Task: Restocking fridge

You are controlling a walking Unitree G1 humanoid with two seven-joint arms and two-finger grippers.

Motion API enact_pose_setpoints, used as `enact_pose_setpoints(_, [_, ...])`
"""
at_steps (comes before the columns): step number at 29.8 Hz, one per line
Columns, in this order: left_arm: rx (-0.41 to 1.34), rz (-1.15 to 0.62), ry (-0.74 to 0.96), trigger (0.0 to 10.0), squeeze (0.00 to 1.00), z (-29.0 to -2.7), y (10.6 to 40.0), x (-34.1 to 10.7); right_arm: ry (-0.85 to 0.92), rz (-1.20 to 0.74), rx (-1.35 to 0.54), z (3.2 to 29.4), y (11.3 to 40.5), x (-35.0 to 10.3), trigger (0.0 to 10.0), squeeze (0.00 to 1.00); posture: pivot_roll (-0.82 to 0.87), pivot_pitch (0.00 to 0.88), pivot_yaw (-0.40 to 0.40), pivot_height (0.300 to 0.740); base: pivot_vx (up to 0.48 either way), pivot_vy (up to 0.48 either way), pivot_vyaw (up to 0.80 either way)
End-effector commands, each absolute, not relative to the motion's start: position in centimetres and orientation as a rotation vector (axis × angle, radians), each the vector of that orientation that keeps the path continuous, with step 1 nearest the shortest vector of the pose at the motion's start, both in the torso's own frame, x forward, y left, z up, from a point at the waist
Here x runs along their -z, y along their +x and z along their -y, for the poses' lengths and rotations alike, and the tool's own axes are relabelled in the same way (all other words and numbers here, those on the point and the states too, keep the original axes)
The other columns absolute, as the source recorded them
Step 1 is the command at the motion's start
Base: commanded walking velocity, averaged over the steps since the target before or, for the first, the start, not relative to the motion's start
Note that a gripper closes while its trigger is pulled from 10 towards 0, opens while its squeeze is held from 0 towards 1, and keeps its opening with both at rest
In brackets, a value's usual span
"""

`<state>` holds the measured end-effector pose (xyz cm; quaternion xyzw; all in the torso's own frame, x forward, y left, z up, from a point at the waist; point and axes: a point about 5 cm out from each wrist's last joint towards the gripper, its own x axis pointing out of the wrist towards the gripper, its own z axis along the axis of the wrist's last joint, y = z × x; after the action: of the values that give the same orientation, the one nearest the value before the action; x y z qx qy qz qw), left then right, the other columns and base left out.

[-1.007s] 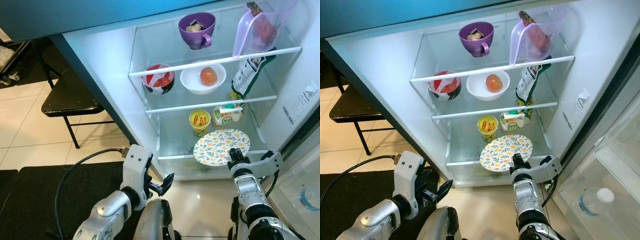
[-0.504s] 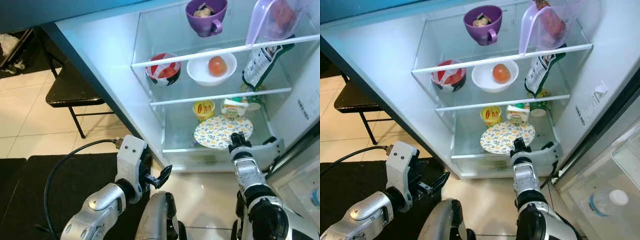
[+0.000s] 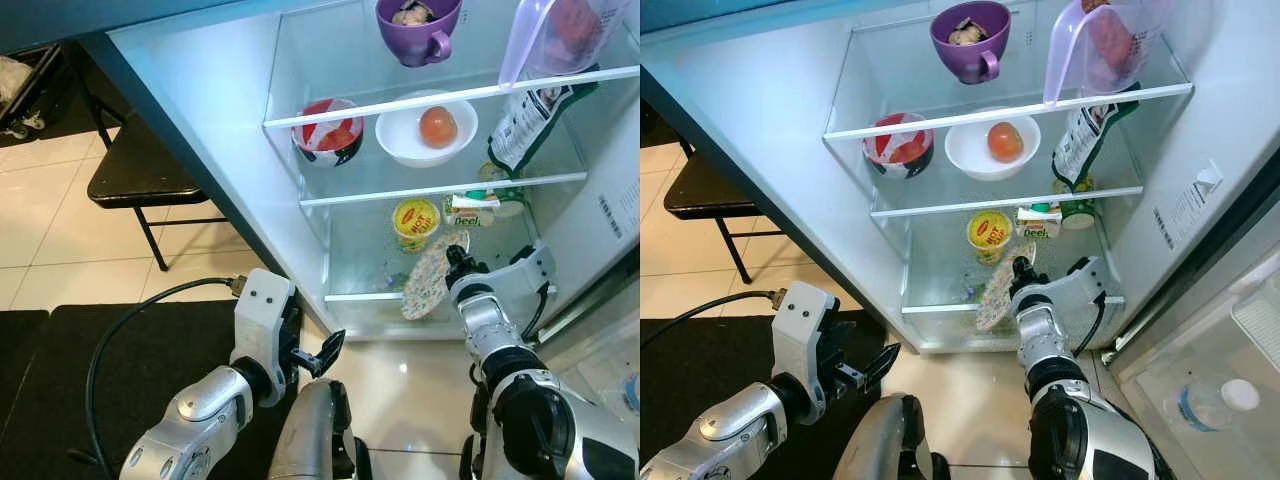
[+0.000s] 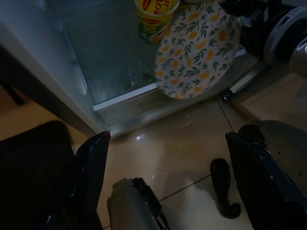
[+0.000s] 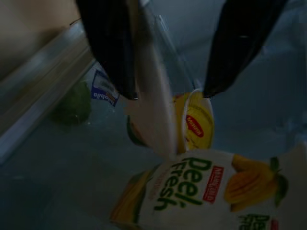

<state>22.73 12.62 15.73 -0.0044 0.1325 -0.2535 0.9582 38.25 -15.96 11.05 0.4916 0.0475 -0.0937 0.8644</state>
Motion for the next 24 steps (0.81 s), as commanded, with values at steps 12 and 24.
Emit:
enact_pose_setpoints(12, [0.491, -0.289, -0.029, 10.0, 0.00, -12.4, 22.5, -15.4, 0.940, -0.312, 0.298, 15.1, 36.4, -7.2, 10.0, 0.00, 0.17, 0.374, 0.183, 0.598, 0.000, 0.000, 0.00])
enact_pose_setpoints(24, [0.488, -0.283, -0.035, 10.0, 0.00, -12.2, 22.7, -15.4, 0.909, -0.240, 0.200, 14.4, 37.5, -9.1, 10.0, 0.00, 0.16, 0.367, 0.173, 0.598, 0.000, 0.000, 0.00])
